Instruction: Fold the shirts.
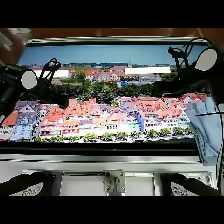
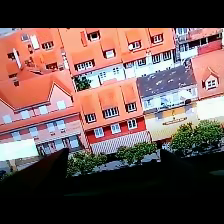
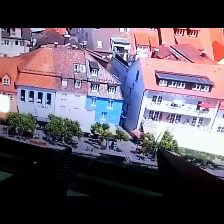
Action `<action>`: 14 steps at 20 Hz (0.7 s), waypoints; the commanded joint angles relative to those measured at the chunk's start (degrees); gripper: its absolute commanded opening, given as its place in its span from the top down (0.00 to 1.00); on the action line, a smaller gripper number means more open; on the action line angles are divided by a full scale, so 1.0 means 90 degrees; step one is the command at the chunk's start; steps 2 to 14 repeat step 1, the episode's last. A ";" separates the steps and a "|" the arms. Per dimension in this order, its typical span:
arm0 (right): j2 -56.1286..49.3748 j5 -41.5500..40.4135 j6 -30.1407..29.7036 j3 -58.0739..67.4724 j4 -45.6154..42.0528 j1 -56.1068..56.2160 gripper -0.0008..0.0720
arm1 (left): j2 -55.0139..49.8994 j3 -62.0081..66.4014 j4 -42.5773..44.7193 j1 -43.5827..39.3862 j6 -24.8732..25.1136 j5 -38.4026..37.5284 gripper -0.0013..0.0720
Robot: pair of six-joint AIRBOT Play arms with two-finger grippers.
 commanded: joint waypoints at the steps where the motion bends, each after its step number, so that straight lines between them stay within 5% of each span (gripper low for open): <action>1: -0.0005 0.0002 0.0005 -0.0002 0.0002 -0.0002 0.11 | -0.0002 0.0005 0.0000 -0.0005 0.0000 0.0000 0.09; 14: -0.0005 0.0002 0.0005 -0.0002 0.0002 -0.0002 0.11 | -0.0002 0.0005 0.0000 -0.0005 0.0000 0.0000 0.09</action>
